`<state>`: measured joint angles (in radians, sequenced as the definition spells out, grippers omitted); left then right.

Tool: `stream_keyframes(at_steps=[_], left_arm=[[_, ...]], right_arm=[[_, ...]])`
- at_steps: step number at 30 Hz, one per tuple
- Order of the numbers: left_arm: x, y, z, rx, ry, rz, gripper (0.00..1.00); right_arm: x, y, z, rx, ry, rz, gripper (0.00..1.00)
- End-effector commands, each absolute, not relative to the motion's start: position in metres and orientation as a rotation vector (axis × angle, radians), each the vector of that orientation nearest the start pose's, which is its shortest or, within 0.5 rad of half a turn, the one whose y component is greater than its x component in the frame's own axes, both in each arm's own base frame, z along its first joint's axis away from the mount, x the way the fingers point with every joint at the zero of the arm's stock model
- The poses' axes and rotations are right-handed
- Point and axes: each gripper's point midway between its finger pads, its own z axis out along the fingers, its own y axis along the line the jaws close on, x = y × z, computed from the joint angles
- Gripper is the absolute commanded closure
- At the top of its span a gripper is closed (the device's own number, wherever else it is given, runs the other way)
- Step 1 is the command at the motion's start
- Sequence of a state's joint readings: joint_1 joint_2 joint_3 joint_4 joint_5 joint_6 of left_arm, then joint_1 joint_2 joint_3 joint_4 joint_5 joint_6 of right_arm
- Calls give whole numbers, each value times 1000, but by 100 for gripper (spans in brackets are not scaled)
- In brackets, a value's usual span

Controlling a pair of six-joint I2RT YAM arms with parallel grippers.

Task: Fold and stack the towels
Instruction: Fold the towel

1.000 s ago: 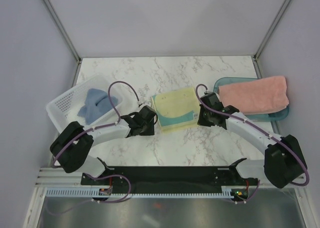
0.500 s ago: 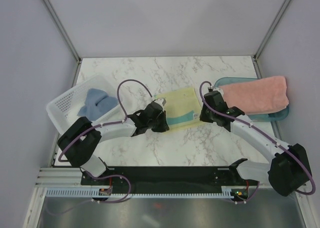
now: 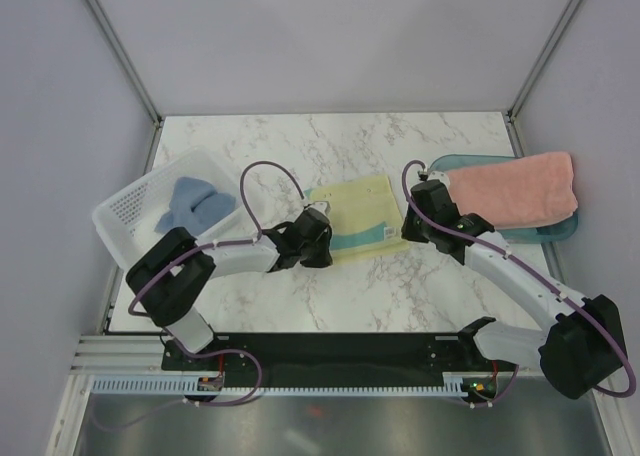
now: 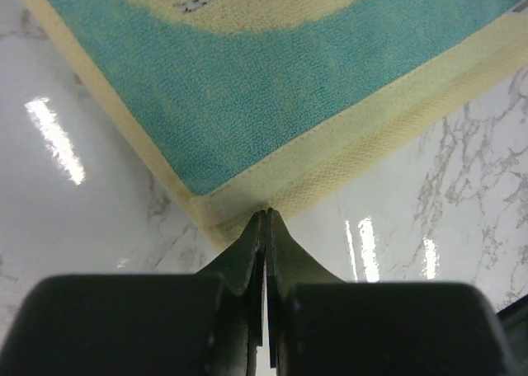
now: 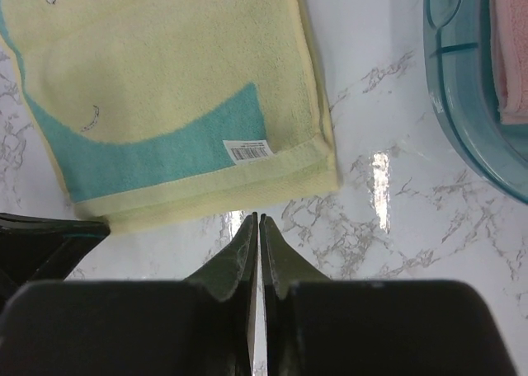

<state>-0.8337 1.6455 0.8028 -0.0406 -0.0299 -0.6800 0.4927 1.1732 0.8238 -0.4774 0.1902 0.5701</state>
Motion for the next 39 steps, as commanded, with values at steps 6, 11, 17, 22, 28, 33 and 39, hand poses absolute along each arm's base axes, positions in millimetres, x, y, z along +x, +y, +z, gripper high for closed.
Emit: stream_keyframes(at_steps=[6, 11, 17, 22, 28, 33, 39], left_arm=[[214, -221, 12, 111, 2626, -256, 98], [218, -233, 39, 106, 2581, -358, 84], [230, -243, 84, 57, 2512, -500, 57], [239, -232, 76, -8, 2532, -534, 54], [246, -223, 67, -69, 2523, -658, 53], [245, -223, 63, -61, 2534, -669, 52], [245, -221, 54, -71, 2542, -659, 50]], right_arm=[[274, 154, 120, 251, 2420, 400, 88], [266, 166, 86, 417, 2474, 493, 83], [261, 175, 54, 648, 2497, 552, 79], [264, 171, 41, 710, 2471, 535, 75], [268, 170, 35, 689, 2481, 496, 75], [264, 164, 30, 677, 2495, 458, 73], [261, 162, 27, 668, 2506, 447, 72]])
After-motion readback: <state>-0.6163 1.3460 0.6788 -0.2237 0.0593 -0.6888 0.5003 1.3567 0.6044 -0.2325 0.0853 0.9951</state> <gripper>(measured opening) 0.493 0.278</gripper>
